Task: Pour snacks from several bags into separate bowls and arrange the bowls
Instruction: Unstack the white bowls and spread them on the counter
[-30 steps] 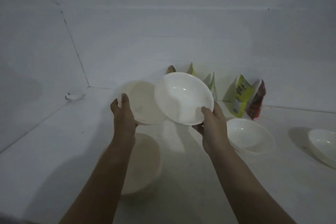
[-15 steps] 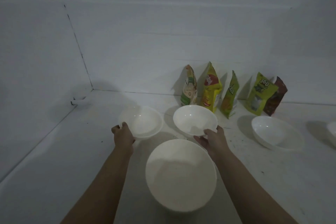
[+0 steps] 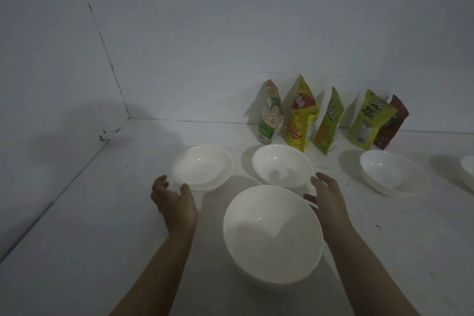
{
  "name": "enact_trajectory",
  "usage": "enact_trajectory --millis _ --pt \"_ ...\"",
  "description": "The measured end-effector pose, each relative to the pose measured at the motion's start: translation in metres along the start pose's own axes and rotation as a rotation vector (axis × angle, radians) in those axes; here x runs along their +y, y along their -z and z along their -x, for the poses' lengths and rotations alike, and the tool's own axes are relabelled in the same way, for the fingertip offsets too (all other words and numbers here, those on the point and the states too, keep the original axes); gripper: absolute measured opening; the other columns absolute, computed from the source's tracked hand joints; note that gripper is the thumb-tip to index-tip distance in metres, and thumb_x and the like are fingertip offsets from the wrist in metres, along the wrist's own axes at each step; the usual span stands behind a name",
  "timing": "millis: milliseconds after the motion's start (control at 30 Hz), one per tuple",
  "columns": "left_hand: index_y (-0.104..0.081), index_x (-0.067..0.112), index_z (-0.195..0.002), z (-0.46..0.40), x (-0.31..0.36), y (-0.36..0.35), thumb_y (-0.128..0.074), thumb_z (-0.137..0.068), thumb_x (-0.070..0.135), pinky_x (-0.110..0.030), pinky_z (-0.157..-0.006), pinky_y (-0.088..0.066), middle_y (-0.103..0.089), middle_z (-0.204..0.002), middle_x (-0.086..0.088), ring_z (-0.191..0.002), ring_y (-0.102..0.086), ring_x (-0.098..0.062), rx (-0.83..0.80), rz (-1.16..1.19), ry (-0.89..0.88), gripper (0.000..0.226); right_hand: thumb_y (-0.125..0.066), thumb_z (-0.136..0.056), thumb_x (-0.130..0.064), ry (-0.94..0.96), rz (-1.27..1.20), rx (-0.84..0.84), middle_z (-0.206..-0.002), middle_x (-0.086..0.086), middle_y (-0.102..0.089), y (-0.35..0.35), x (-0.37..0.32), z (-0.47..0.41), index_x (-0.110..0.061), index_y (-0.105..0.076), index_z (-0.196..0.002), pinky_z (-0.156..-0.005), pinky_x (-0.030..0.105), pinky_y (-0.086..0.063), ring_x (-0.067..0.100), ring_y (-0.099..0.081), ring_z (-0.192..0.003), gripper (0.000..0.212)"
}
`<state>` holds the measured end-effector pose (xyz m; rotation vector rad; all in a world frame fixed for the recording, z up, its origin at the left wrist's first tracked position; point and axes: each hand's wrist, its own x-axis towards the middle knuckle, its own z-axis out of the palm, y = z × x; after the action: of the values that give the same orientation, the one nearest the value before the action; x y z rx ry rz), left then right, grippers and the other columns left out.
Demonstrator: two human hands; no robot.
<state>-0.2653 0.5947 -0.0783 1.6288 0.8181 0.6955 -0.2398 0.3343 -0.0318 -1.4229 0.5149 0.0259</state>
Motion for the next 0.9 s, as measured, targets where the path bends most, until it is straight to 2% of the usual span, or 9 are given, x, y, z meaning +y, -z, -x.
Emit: enact_trajectory --millis 133,200,300,400,467,633,700,800,900 --pt "-0.045 0.020 -0.105 0.057 -0.007 0.009 -0.051 -0.088 0.012 -0.030 -0.077 -0.043 -0.052 -0.106 0.000 -0.087 -0.051 -0.019 -0.206 0.201 -0.100 0.019 -0.061 -0.093 -0.037 -0.017 -0.001 -0.226 -0.118 -0.004 -0.065 0.015 -0.005 0.035 -0.026 -0.070 -0.113 -0.092 0.047 -0.053 0.024 -0.063 -0.107 0.024" --pt "-0.049 0.023 -0.090 0.073 -0.007 0.007 -0.050 -0.086 0.013 -0.034 -0.072 -0.041 -0.055 -0.089 0.003 -0.077 -0.051 -0.017 -0.331 0.248 -0.014 0.011 -0.060 -0.093 -0.031 0.009 0.110 -0.335 -0.113 -0.004 -0.070 0.019 -0.001 0.048 -0.029 -0.073 -0.106 -0.092 0.044 -0.053 0.021 -0.065 -0.104 0.018" --pt "-0.047 0.020 -0.074 0.084 0.004 0.003 -0.050 -0.087 0.008 -0.032 -0.066 -0.037 -0.048 -0.073 0.004 -0.071 -0.043 -0.016 -0.429 0.279 0.066 0.018 -0.056 -0.092 -0.014 0.131 0.274 -0.295 -0.104 -0.010 -0.072 0.021 0.009 0.055 -0.033 -0.073 -0.100 -0.084 0.037 -0.054 0.016 -0.066 -0.099 0.026" --pt "-0.054 0.009 -0.082 0.090 0.024 0.001 -0.045 -0.090 0.002 -0.020 -0.060 -0.042 -0.053 -0.076 0.000 -0.069 -0.050 -0.010 -0.495 0.292 0.097 0.014 -0.057 -0.089 -0.007 0.136 0.207 -0.214 -0.103 -0.006 -0.073 0.026 0.018 0.051 -0.027 -0.074 -0.098 -0.081 0.039 -0.055 0.020 -0.067 -0.097 0.028" --pt "-0.060 0.006 -0.089 0.094 0.035 0.000 -0.044 -0.089 0.002 -0.023 -0.067 -0.045 -0.062 -0.082 0.001 -0.074 -0.058 -0.008 -0.585 0.290 0.096 0.016 -0.057 -0.088 -0.005 0.131 0.168 -0.147 -0.107 0.000 -0.071 0.033 0.023 0.044 -0.023 -0.072 -0.103 -0.081 0.041 -0.055 0.023 -0.066 -0.097 0.027" --pt "-0.061 0.031 -0.114 0.114 0.064 -0.004 -0.050 -0.082 0.021 -0.019 -0.082 -0.045 -0.066 -0.111 0.015 -0.103 -0.059 0.000 -0.890 0.178 -0.049 0.035 -0.061 -0.092 -0.015 0.439 0.516 0.144 -0.112 -0.005 -0.060 0.057 0.036 0.040 -0.026 -0.056 -0.110 -0.068 0.023 -0.045 0.015 -0.059 -0.090 0.022" --pt "-0.053 0.038 -0.121 0.125 0.077 -0.010 -0.052 -0.074 0.032 -0.021 -0.084 -0.043 -0.058 -0.122 0.018 -0.111 -0.054 0.001 -0.941 0.080 -0.110 0.048 -0.059 -0.094 -0.018 0.555 0.428 0.209 -0.100 -0.009 -0.061 0.059 0.031 0.050 -0.025 -0.056 -0.098 -0.069 0.024 -0.044 0.014 -0.058 -0.085 0.008" --pt "-0.036 0.038 -0.134 0.141 0.094 -0.021 -0.055 -0.068 0.037 -0.032 -0.096 -0.044 -0.046 -0.133 0.016 -0.119 -0.046 -0.006 -1.001 -0.081 -0.171 0.069 -0.052 -0.100 -0.032 0.378 0.083 0.058 -0.079 -0.003 -0.067 0.053 0.008 0.067 -0.018 -0.062 -0.079 -0.069 0.033 -0.049 0.019 -0.062 -0.075 0.027" --pt "-0.030 0.038 -0.133 0.154 0.108 -0.029 -0.065 -0.076 0.034 -0.031 -0.090 -0.046 -0.043 -0.132 0.012 -0.116 -0.049 -0.014 -1.049 -0.170 -0.264 0.067 -0.044 -0.100 -0.050 0.127 0.140 -0.263 -0.091 0.004 -0.077 0.053 -0.022 0.080 -0.021 -0.075 -0.093 -0.081 0.040 -0.057 0.024 -0.073 -0.088 0.044"
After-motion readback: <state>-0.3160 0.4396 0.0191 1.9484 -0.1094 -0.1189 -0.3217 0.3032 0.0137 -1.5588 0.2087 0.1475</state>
